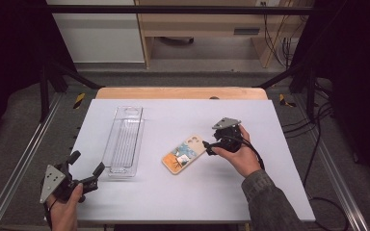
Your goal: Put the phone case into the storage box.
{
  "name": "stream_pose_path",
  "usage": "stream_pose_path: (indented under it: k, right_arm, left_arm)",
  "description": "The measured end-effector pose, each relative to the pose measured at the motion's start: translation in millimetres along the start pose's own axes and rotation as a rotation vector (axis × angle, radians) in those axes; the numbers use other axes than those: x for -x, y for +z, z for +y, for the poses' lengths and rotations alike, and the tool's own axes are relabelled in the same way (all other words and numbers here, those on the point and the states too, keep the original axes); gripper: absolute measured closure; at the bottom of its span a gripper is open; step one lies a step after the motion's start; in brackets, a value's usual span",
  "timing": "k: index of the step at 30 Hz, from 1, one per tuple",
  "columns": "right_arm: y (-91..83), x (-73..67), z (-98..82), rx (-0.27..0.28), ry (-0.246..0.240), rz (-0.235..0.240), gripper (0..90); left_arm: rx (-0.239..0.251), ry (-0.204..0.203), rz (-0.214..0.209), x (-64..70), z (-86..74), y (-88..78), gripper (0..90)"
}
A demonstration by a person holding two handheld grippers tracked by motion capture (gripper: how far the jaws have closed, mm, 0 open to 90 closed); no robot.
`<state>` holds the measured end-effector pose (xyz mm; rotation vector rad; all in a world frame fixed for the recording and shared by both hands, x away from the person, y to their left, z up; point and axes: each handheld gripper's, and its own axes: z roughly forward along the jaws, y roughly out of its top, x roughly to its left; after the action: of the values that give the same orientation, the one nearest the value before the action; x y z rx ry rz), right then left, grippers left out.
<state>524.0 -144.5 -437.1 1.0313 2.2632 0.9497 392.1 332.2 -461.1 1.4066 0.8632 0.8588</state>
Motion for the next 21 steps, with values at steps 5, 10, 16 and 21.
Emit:
stream_pose_path:
  k: [5, 10, 16, 21]
  right_arm:
    - [10.0, -0.8, 7.6, -0.023, -0.008, 0.005, 12.4]
    - [17.7, -1.3, 13.5, -0.034, -0.007, 0.007, 15.7]
    - [25.9, 2.3, 15.7, -0.036, 0.012, 0.008, 23.1]
    - [35.4, 1.4, 16.3, -0.047, 0.010, 0.012, 34.9]
  left_arm:
    - [0.000, -0.003, 0.000, -0.6, 0.0, -0.3, 1.9]
    - [-0.001, -0.003, 0.000, -0.9, 0.1, -0.5, 1.9]
    - [0.001, -0.006, 0.006, -2.1, 0.1, -0.9, 2.0]
    - [0.001, -0.003, 0.006, -1.5, 0.3, -0.6, 2.0]
